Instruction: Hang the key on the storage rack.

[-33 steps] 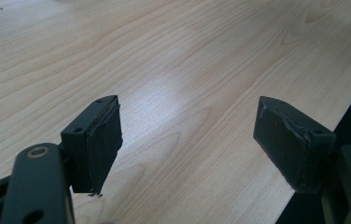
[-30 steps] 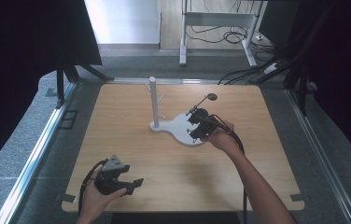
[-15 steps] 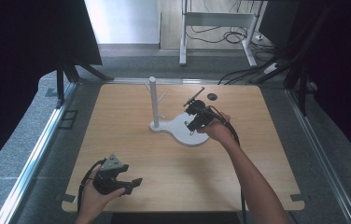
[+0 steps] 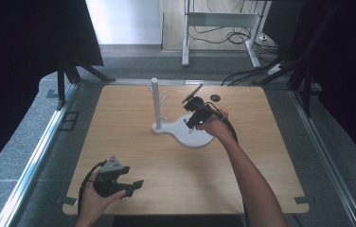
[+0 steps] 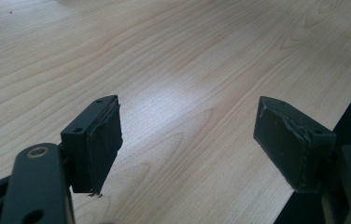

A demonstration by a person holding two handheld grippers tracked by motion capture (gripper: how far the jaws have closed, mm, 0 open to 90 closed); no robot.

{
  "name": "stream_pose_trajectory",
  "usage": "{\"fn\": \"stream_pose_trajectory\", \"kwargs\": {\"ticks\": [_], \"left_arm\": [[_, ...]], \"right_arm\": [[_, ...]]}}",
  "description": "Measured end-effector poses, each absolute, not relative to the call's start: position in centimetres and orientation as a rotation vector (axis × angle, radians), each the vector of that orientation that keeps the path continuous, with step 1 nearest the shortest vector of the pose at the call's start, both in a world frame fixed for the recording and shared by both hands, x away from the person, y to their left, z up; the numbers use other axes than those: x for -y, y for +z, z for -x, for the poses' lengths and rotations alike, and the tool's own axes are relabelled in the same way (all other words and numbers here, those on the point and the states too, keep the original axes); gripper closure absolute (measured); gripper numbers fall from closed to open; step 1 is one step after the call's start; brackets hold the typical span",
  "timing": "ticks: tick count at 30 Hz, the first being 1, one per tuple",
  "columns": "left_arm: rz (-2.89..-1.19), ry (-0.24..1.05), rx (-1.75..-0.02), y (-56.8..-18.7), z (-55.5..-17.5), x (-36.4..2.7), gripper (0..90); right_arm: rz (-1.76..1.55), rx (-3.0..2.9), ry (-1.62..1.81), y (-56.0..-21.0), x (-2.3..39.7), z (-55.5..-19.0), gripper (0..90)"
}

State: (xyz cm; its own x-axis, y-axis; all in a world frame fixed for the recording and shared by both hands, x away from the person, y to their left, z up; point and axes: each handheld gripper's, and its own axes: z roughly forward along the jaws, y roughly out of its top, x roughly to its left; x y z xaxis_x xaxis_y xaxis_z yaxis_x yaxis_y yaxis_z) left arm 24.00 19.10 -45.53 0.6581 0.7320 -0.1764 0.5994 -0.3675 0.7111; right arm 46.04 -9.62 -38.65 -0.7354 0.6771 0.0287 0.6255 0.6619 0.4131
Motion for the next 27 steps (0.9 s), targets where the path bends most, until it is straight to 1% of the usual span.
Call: {"fn": "stream_pose_trajectory", "kwargs": {"ticks": [17,27], "left_arm": [[-2.091,0.203,-1.015,-45.4,-24.0,-19.0,24.1],[-2.082,0.217,-1.028,-45.3,-24.0,-19.4,24.1]], "right_arm": [[-1.105,-2.731,0.609,-38.5,8.8,-47.6,84.2],[-1.101,-2.728,0.594,-38.0,8.0,-48.8,84.2]]}}
